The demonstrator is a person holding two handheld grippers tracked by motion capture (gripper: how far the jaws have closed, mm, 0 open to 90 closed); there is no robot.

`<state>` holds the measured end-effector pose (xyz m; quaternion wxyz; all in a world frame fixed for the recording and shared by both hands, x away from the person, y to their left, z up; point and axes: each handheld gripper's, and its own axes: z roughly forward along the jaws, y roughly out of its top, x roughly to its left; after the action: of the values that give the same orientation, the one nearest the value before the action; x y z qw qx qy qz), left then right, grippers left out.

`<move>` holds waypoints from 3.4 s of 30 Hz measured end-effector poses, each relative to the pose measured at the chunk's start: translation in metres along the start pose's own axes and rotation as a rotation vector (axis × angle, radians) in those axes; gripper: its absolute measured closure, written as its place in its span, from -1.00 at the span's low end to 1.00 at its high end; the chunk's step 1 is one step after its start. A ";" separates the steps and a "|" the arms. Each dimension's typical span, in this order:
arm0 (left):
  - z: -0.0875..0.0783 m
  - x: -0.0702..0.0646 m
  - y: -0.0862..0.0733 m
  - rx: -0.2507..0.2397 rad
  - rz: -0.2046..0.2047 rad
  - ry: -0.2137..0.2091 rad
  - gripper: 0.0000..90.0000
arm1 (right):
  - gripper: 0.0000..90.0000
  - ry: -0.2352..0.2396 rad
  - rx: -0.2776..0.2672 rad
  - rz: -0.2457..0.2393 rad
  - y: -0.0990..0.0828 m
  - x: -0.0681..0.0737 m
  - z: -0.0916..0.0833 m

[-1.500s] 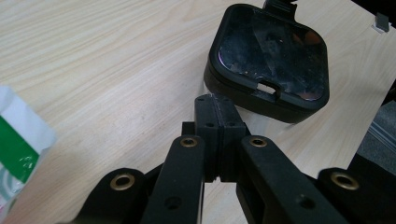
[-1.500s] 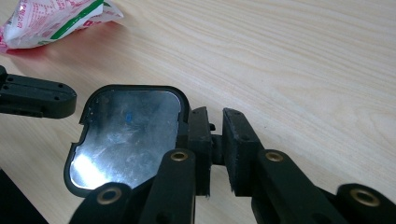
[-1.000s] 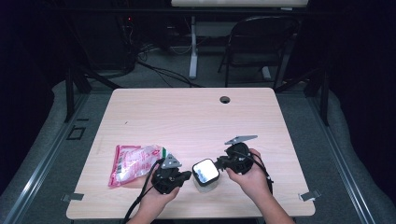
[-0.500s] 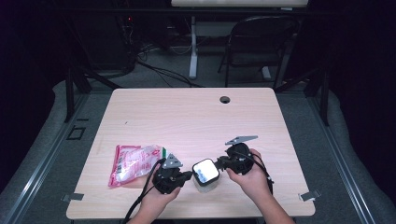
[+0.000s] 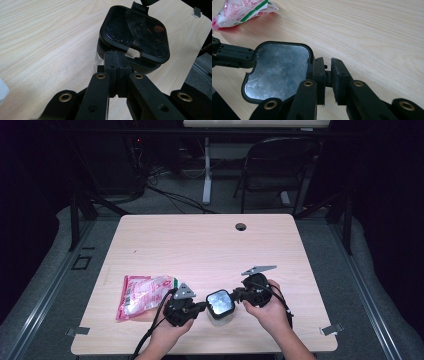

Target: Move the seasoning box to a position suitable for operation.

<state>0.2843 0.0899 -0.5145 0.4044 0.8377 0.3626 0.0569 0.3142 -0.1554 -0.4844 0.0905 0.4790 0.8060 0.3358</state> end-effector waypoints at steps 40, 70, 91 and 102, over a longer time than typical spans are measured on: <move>-0.006 -0.008 0.023 -0.017 0.036 0.013 0.95 | 0.48 0.047 0.016 -0.059 -0.025 0.009 -0.026; -0.006 -0.011 0.033 -0.019 0.049 0.028 0.81 | 0.16 0.042 0.007 -0.085 -0.033 0.026 -0.013; 0.013 -0.003 0.023 0.019 0.009 0.059 0.45 | 0.18 0.055 0.005 -0.078 -0.032 0.026 -0.011; 0.015 -0.004 0.022 0.017 0.014 0.057 0.48 | 0.21 0.055 0.004 -0.074 -0.031 0.023 -0.014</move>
<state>0.2992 0.0683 -0.5081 0.3863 0.8417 0.3685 0.0804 0.2735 -0.1523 -0.4890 0.0796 0.4394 0.8261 0.3437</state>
